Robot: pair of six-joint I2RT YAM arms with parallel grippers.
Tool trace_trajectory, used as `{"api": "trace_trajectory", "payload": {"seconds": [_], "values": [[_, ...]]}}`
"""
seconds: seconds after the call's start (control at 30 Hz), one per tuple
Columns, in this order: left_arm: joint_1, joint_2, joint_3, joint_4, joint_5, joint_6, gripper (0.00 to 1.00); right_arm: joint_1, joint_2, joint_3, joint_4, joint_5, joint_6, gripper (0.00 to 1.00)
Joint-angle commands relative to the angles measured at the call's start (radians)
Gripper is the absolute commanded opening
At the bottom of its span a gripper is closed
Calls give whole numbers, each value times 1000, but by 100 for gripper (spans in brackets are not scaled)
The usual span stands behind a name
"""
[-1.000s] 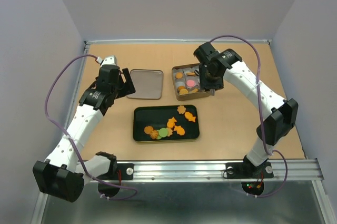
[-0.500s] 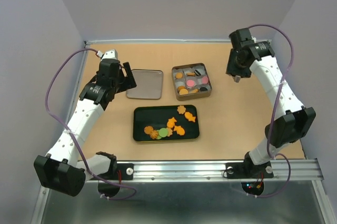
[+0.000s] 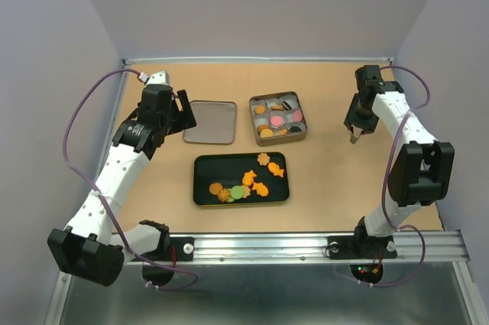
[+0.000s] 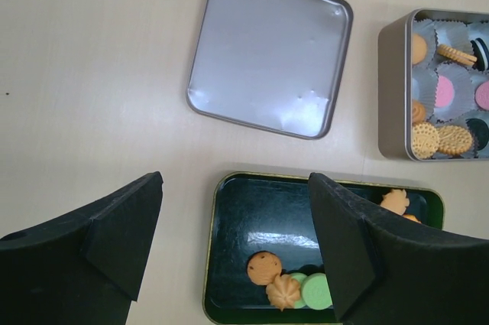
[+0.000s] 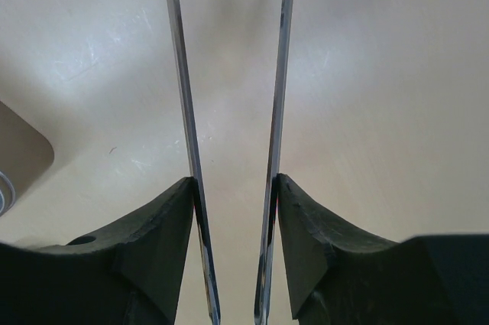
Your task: Pack the cookies
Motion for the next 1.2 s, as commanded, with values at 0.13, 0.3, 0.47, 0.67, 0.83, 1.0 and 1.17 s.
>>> {"api": "trace_trajectory", "payload": {"seconds": [0.13,0.3,0.47,0.67,0.83,1.0,1.17], "values": [[-4,-52,15,-20,-17,-15,88,0,-29,-221,176,-137,58,52],[-4,-35,29,-21,-17,-19,88,-2,-13,-329,231,-163,72,54],[-2,-13,46,-17,-19,-21,88,-2,19,-358,243,-120,61,68],[-4,16,61,-9,-36,-13,88,-6,33,-361,242,-96,58,81],[-2,48,87,-6,-63,-7,88,-8,11,-341,231,-87,52,93],[25,83,119,3,-88,11,88,-8,-50,-255,179,-82,38,100],[90,154,158,3,-112,27,88,-8,-117,-124,98,-183,53,100]]}}
